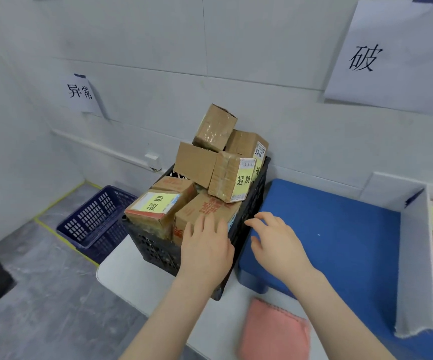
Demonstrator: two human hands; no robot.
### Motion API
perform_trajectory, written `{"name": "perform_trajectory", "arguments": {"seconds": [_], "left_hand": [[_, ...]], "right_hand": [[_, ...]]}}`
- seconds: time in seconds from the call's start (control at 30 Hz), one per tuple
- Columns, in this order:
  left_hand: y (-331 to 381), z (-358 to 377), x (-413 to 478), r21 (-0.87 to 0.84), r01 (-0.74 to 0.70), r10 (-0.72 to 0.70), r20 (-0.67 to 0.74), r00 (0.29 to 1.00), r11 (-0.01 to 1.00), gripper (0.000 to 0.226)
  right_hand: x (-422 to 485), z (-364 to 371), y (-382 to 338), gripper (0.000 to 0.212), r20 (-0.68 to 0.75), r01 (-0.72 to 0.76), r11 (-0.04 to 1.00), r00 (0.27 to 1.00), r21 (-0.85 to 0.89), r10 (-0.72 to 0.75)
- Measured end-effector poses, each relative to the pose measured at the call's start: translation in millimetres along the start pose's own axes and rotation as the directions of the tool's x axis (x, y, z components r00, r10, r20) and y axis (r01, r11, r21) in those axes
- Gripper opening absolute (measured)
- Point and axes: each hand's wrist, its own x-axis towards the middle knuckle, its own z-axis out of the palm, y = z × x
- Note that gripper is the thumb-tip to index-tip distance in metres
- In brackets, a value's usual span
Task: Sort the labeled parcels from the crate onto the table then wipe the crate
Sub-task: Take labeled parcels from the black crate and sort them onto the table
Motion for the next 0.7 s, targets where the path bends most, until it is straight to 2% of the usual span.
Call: {"name": "perform_trajectory", "arguments": {"seconds": [0.17, 0.23, 0.4, 0.5, 0.57, 0.7], "left_hand": [[1, 11, 29, -0.046, -0.033, 0.032, -0.012, 0.999, 0.998, 0.053], [0, 15, 50, -0.041, -0.088, 0.086, -0.032, 0.996, 0.995, 0.057], [-1, 24, 125, 0.121, -0.292, 0.3, -0.054, 0.953, 0.949, 0.059], [-7, 25, 154, 0.148, -0.303, 0.318, -0.095, 0.943, 0.942, 0.052], [-17, 28, 168, 0.119, -0.306, 0.319, -0.112, 0.941, 0.945, 0.054], [-33, 30, 177, 0.021, -0.331, 0.331, -0.131, 0.935, 0.943, 0.056]], "right_hand": [[27, 6, 24, 0.041, -0.006, -0.037, 0.999, 0.999, 0.02, 0.037], [42, 7, 33, 0.04, -0.003, -0.075, 0.995, 0.997, 0.066, 0.075], [86, 13, 56, 0.036, -0.032, -0.214, 0.951, 0.973, 0.224, 0.227], [111, 23, 59, 0.04, -0.077, -0.171, 0.926, 0.975, 0.336, 0.208], [129, 30, 57, 0.045, -0.11, -0.13, 0.883, 0.974, 0.45, 0.2], [150, 45, 45, 0.052, -0.141, -0.059, 0.682, 0.962, 0.729, 0.235]]}}
